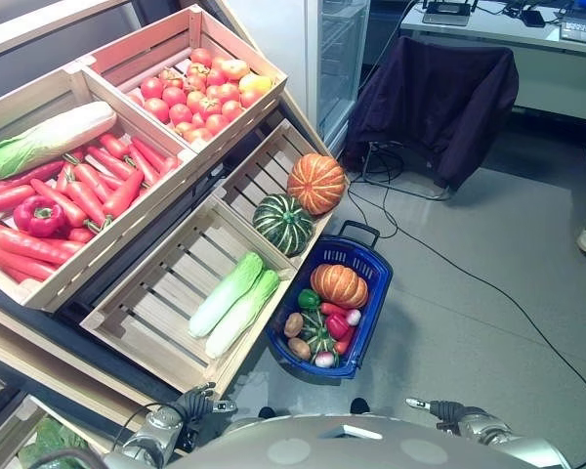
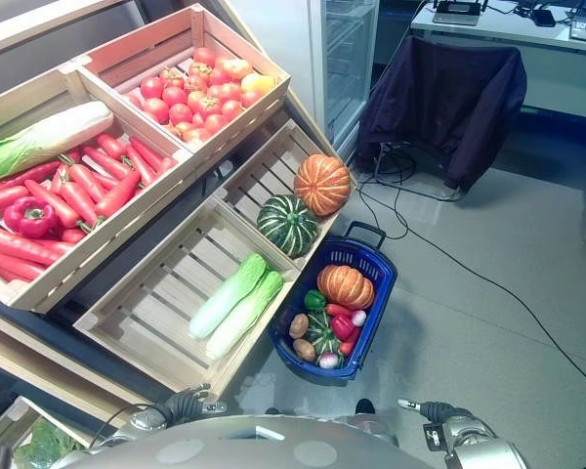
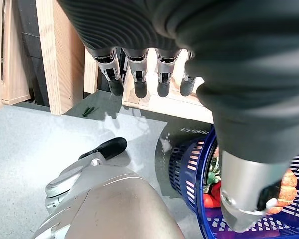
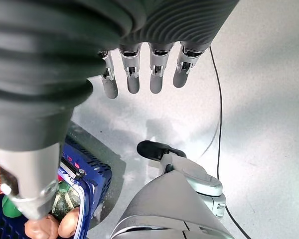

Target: Pick up fruits and vegetables into the basket

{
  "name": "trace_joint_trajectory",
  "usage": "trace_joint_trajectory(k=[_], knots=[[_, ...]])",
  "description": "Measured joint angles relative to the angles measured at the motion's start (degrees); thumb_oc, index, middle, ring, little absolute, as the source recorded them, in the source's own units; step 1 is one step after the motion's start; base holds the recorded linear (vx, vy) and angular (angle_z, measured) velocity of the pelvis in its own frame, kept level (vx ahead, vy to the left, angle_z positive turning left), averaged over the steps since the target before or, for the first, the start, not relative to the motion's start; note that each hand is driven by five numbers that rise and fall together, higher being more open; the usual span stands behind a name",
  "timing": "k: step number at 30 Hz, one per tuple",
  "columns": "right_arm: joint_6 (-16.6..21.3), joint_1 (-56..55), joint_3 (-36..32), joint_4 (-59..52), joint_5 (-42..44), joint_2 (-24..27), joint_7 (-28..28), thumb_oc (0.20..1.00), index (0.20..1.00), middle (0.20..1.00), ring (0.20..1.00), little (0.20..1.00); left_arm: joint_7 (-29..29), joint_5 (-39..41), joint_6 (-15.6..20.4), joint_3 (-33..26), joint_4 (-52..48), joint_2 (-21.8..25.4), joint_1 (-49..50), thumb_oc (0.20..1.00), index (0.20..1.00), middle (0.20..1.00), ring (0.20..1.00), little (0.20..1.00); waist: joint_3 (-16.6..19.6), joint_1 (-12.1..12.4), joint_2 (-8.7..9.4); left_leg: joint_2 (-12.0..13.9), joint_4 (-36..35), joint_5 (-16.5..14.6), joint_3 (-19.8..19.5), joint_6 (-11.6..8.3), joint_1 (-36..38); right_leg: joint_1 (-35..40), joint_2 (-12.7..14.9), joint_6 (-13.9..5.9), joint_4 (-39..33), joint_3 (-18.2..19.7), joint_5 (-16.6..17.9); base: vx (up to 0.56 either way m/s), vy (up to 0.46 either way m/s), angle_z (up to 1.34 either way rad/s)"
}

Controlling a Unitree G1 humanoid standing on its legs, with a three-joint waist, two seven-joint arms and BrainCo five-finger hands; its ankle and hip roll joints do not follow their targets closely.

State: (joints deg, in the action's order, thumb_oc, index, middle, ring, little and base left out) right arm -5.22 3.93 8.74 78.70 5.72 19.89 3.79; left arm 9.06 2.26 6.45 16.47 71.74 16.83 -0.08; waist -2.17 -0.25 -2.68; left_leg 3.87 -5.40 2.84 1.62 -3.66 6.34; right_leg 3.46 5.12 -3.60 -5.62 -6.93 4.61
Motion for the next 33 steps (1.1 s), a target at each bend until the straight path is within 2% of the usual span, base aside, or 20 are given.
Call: trace_joint_trajectory(k=[33], knots=[[0.0, 0.07, 0.0, -0.01, 0.07, -0.51, -0.09, 1.0, 1.0, 1.0, 1.0, 1.0, 1.47, 0.12, 1.29, 0.02, -0.1, -0.08, -0.04, 1.0, 1.0, 1.0, 1.0, 1.0, -0.9, -0.05, -0.08, 0.01, 0.0, -0.01, 0.22, 0.02, 0.08, 0.01, 0.0, -0.03, 0.0, 0.11, 0.02, 0.0, 0.0, 0.0]])
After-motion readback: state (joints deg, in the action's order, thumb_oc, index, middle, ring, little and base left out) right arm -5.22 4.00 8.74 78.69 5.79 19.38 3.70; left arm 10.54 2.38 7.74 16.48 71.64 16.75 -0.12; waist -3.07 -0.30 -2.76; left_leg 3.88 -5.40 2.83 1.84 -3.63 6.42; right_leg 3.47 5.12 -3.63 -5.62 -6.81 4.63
